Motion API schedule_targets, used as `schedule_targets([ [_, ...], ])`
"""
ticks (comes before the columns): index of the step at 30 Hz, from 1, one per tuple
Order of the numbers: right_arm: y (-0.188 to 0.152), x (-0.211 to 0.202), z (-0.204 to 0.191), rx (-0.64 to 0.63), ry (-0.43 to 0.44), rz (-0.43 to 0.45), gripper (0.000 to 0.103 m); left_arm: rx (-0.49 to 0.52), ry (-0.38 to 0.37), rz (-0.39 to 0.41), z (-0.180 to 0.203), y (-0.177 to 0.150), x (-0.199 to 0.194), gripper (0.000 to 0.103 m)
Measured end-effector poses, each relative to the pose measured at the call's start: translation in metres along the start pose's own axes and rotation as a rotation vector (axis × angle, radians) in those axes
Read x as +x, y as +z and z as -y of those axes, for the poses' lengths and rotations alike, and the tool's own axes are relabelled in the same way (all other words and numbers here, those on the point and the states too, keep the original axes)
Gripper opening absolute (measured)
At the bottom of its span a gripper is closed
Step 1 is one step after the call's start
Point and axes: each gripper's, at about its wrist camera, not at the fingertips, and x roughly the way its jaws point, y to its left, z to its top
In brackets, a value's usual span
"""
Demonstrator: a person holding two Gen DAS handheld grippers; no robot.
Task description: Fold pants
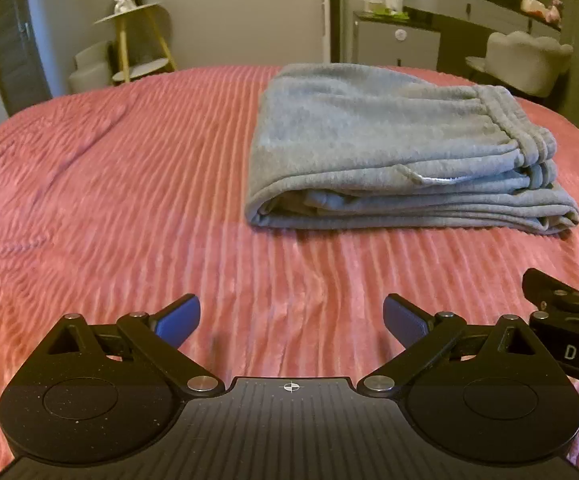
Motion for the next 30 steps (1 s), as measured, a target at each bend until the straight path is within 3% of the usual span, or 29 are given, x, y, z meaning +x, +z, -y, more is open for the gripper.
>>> schedule_targets([
  [30,-0.0036,0.0058,0.0056,0.024,-0.001,-0.028,0.103,-0.002,0.004,-0.034,0.0005,-0.0011,0.008,0.101],
])
